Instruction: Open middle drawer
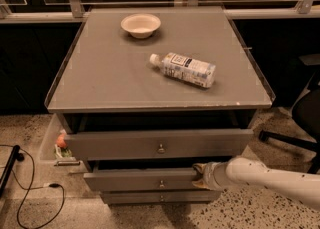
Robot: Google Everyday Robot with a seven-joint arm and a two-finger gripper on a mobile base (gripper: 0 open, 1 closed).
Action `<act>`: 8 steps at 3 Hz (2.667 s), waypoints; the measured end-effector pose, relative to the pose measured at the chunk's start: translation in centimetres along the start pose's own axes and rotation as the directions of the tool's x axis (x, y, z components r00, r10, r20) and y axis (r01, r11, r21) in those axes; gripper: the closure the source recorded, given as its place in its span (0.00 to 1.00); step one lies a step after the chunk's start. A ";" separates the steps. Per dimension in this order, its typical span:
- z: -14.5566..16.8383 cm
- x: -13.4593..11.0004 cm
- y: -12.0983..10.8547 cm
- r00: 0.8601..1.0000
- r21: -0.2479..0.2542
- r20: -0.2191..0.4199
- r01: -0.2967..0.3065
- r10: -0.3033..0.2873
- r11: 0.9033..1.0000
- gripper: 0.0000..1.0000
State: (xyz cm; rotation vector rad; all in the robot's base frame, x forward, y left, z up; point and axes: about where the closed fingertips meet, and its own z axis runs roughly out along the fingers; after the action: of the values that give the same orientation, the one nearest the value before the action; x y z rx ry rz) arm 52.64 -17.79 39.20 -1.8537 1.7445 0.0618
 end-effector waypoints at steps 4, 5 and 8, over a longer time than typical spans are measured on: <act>-0.3 0.1 0.5 1.000 -0.012 0.020 -0.019 0.020 1.000 0.61; -0.7 0.5 1.5 0.999 -0.015 0.036 -0.036 0.037 0.999 0.84; -1.1 0.3 2.1 0.998 -0.018 0.044 -0.043 0.044 0.999 0.83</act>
Offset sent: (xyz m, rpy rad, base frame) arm 0.0000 0.0000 0.0000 0.0000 0.0000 0.0000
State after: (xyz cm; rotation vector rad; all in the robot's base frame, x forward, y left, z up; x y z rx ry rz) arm 50.37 -18.50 39.25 -1.8123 1.7595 0.1337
